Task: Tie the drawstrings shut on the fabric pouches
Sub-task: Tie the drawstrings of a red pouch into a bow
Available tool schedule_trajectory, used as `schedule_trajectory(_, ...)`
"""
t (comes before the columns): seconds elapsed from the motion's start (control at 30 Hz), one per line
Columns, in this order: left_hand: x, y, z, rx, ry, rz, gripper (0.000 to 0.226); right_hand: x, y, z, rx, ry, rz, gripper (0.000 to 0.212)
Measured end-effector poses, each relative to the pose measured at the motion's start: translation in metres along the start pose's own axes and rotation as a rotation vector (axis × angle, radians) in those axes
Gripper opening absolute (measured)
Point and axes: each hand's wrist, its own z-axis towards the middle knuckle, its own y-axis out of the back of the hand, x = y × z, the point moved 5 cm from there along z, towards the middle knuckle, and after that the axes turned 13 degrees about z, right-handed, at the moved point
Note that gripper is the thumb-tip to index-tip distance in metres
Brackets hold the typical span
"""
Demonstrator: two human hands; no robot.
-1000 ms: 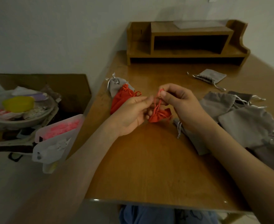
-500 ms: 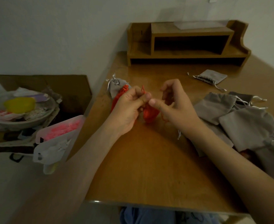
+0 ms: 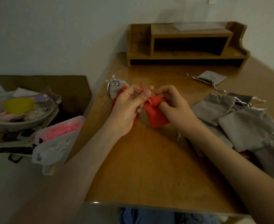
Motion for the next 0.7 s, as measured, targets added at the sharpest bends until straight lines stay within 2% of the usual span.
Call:
schedule_trajectory(0.07,-0.002,0.003,-0.001,-0.025,-0.04,0.112,0.017,-0.004,0.003,0.002,0.002,-0.102,0.077,0.015)
schedule_trajectory(0.17,-0.003,0.003,-0.003,-0.048,-0.084,0.304,0.015,-0.013,0.002,0.001,0.088,-0.287,0.236,0.012)
schedule_trajectory(0.23,-0.002,0.002,-0.004,-0.053,-0.082,0.345,0.013,-0.017,-0.001,0.001,0.155,-0.356,0.333,0.021)
schedule_trajectory(0.33,0.0,0.002,-0.002,-0.037,-0.081,0.355,0.01,-0.018,0.0,0.0,0.17,-0.379,0.321,0.031)
schedule_trajectory(0.47,0.001,0.002,-0.002,-0.03,-0.06,0.352,0.009,-0.015,0.005,0.0,0.163,-0.358,0.224,0.022)
schedule_trajectory(0.57,0.002,0.001,-0.002,-0.025,-0.037,0.381,0.013,-0.014,0.01,0.001,0.131,-0.329,0.094,0.027)
schedule_trajectory(0.7,0.005,-0.001,-0.002,-0.012,-0.04,0.444,0.015,-0.01,0.015,0.001,0.052,-0.318,0.17,0.029)
